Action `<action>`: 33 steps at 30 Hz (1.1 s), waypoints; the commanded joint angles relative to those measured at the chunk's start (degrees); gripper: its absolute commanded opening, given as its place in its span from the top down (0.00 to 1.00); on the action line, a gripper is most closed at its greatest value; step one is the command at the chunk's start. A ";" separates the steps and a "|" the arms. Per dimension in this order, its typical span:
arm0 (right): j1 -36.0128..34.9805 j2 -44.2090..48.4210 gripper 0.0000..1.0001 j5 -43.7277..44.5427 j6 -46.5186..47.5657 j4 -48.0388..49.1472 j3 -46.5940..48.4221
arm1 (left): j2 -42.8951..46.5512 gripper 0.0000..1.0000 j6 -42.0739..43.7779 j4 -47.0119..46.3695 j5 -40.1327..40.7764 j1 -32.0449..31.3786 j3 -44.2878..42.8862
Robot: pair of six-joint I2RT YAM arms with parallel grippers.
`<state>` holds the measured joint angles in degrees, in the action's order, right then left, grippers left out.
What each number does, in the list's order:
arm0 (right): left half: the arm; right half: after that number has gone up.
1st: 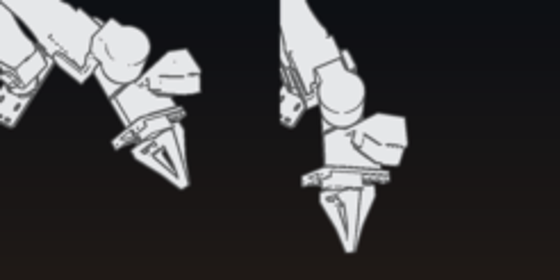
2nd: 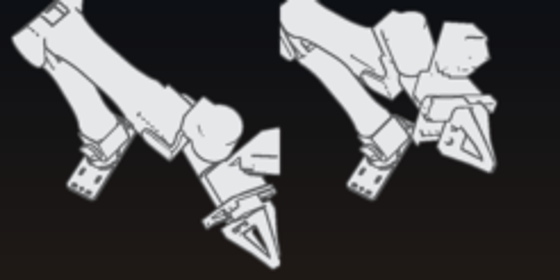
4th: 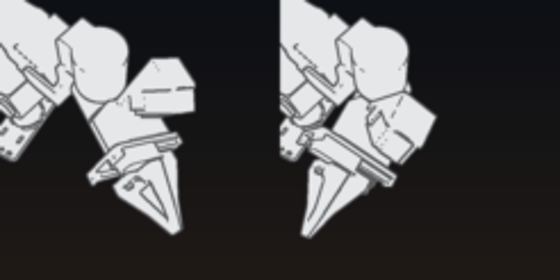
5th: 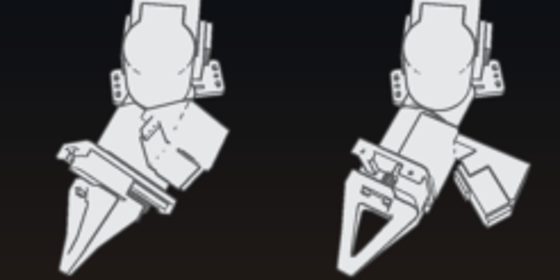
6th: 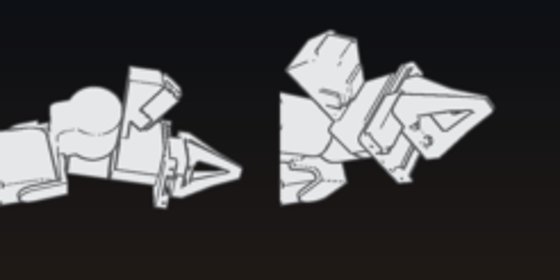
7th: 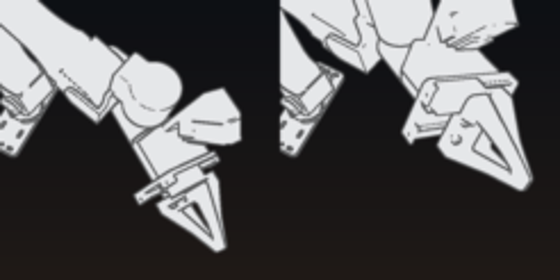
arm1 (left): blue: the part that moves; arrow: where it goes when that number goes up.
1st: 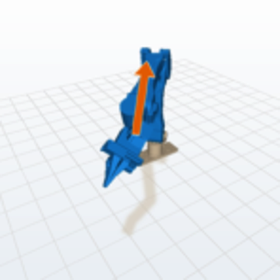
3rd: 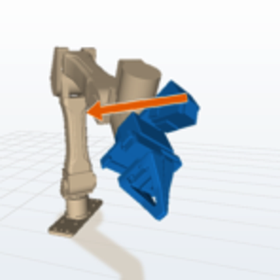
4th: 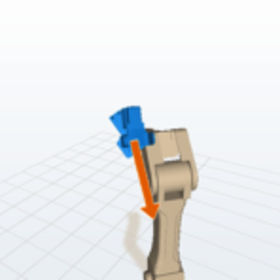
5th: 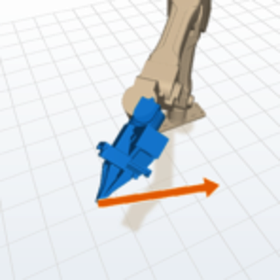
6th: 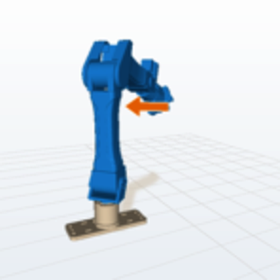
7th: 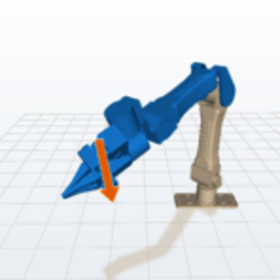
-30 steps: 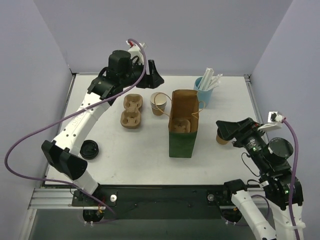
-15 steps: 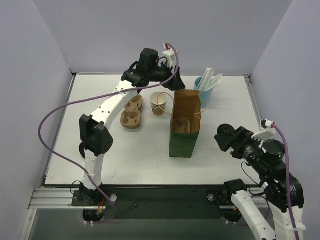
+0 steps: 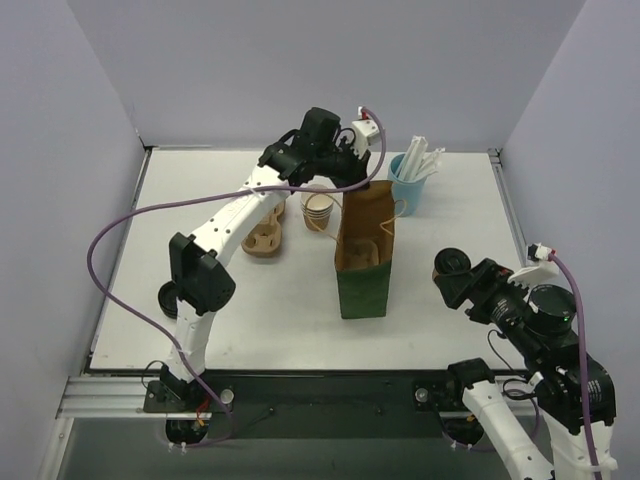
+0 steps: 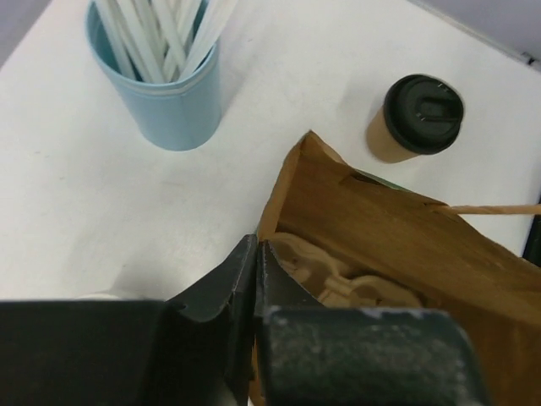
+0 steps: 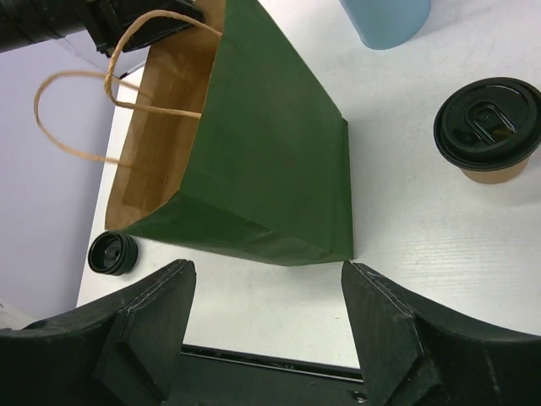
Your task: Pack the takeout coffee
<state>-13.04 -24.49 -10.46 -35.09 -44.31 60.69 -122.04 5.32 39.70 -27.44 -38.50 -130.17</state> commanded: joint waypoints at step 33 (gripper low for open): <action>-24.31 -31.05 0.32 16.16 -14.13 -6.66 14.37 | 39.34 0.39 -25.19 10.75 25.86 -0.26 36.91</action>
<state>-31.51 -52.62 -3.33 -45.56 -48.93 73.67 -82.46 -21.67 51.27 0.80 -38.92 -92.14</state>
